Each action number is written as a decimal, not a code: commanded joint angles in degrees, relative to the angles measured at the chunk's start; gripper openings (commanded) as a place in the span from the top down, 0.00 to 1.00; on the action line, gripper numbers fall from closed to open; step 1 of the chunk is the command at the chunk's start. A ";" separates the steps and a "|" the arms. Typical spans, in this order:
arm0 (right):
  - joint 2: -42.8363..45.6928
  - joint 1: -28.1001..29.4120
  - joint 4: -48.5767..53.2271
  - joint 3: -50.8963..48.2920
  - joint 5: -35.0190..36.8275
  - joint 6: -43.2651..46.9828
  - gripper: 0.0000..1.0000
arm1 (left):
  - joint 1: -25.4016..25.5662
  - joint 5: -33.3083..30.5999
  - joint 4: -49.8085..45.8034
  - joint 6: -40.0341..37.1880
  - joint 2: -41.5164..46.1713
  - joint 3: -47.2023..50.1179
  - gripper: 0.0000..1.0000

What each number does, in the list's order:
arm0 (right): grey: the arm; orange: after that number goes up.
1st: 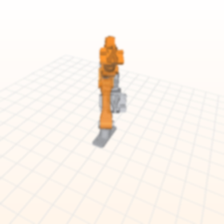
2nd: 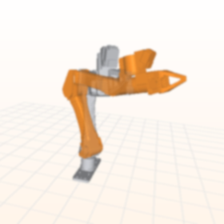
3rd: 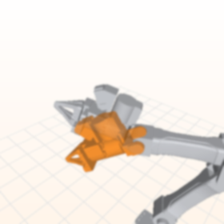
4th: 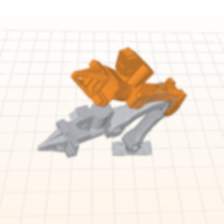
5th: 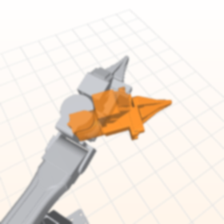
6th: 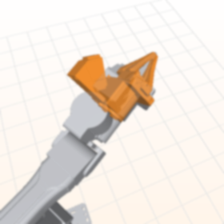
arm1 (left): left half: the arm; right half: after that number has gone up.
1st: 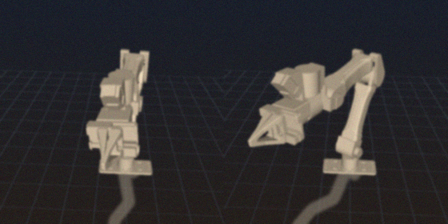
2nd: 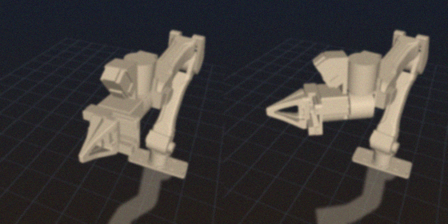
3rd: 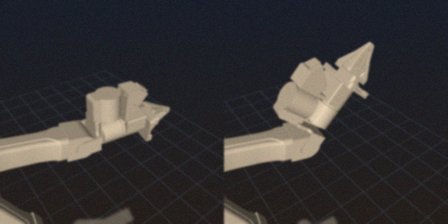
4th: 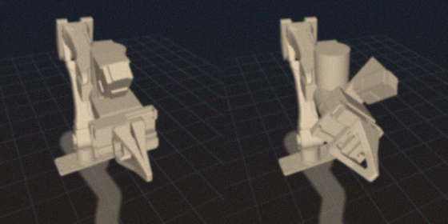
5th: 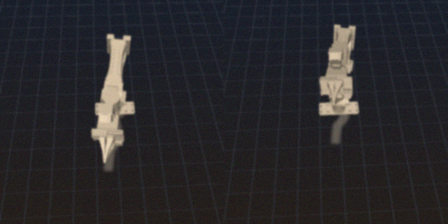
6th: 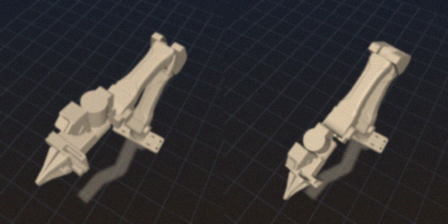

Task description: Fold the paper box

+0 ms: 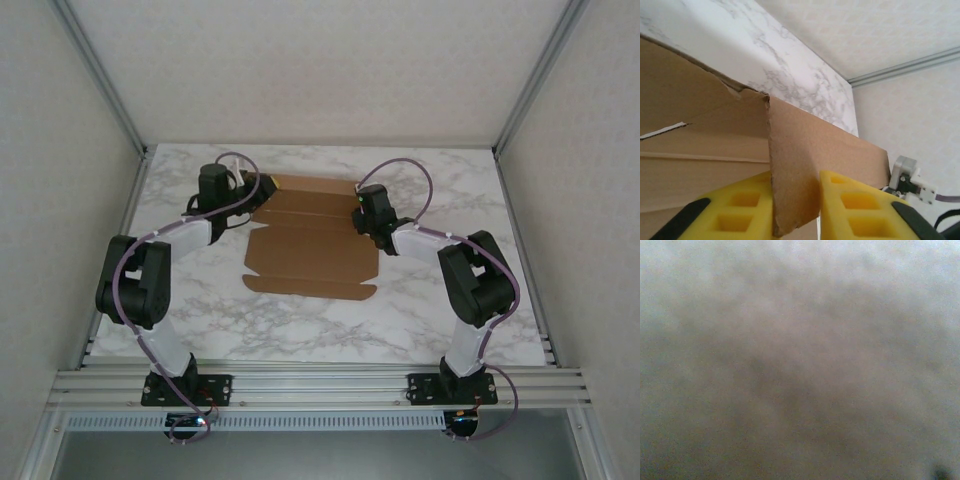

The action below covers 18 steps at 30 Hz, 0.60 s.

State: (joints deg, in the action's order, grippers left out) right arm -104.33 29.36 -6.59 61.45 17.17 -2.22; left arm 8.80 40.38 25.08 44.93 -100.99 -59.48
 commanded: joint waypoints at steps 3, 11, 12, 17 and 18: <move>1.83 -0.36 -0.01 -0.02 -0.58 -0.76 0.69 | -0.60 2.85 9.09 5.30 -1.00 1.53 0.90; 8.04 -0.44 -2.11 -2.76 1.96 -1.33 0.26 | -1.00 1.58 11.66 8.00 -1.13 4.13 0.97; 8.86 -0.40 -2.72 -3.36 2.67 -1.00 0.25 | -1.03 1.55 12.17 8.54 -1.23 4.28 0.97; 12.79 -0.51 -10.46 -9.66 3.19 1.03 0.28 | -0.96 0.95 13.86 11.54 -1.65 5.79 0.96; 13.09 -0.52 -11.47 -10.56 2.58 1.68 0.29 | -0.96 0.72 14.47 12.44 -1.50 6.40 0.96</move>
State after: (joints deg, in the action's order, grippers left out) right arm -93.03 29.21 -12.73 54.15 19.09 -2.15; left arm 8.25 42.15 36.27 55.31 -101.47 -54.57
